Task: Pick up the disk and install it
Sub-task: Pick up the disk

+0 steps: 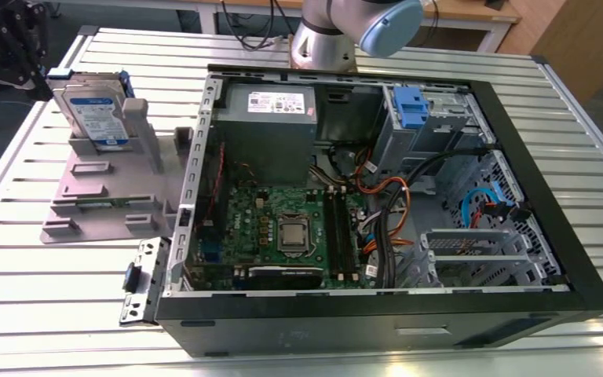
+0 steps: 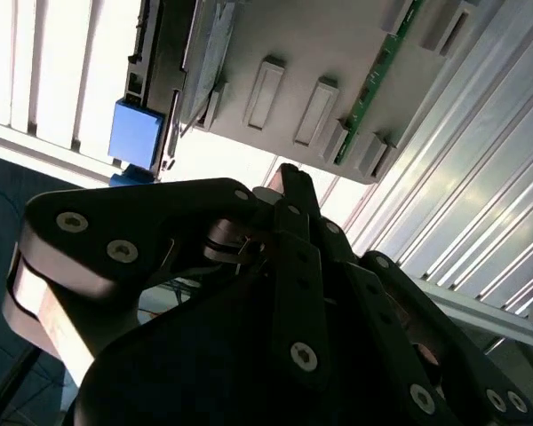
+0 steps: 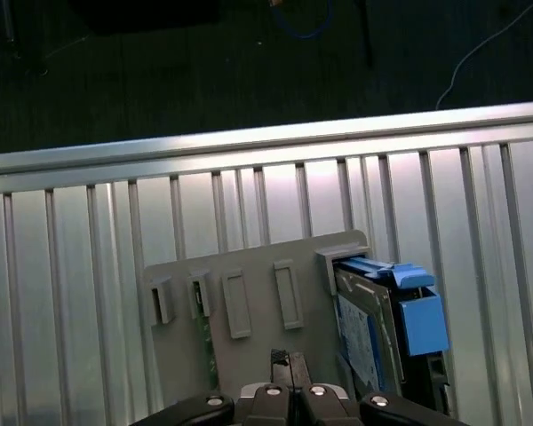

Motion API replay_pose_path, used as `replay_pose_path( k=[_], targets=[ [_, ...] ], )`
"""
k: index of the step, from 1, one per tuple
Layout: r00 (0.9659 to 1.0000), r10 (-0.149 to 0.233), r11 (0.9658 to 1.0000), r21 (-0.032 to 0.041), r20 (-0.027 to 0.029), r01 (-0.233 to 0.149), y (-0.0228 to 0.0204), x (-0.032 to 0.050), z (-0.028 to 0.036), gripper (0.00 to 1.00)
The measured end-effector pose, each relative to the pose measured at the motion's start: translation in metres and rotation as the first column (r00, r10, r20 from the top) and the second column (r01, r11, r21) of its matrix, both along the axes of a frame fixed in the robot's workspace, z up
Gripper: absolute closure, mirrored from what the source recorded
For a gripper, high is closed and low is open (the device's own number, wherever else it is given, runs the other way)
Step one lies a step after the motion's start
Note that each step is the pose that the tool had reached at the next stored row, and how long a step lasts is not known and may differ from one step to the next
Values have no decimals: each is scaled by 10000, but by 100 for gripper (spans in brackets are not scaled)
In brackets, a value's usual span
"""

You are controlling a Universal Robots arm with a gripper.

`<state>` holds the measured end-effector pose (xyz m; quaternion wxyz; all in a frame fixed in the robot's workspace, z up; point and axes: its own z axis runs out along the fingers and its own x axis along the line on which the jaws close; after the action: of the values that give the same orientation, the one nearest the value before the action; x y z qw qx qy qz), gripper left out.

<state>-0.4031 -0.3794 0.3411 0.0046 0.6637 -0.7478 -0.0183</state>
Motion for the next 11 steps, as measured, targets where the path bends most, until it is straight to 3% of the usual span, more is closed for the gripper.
replay_pose_path(
  k=[8, 11],
  targets=[
    [10000, -9, 10000, 0, 0, 9, 0, 0, 0, 89],
    [10000, -13, 10000, 0, 0, 13, 0, 0, 0, 71]
  ],
)
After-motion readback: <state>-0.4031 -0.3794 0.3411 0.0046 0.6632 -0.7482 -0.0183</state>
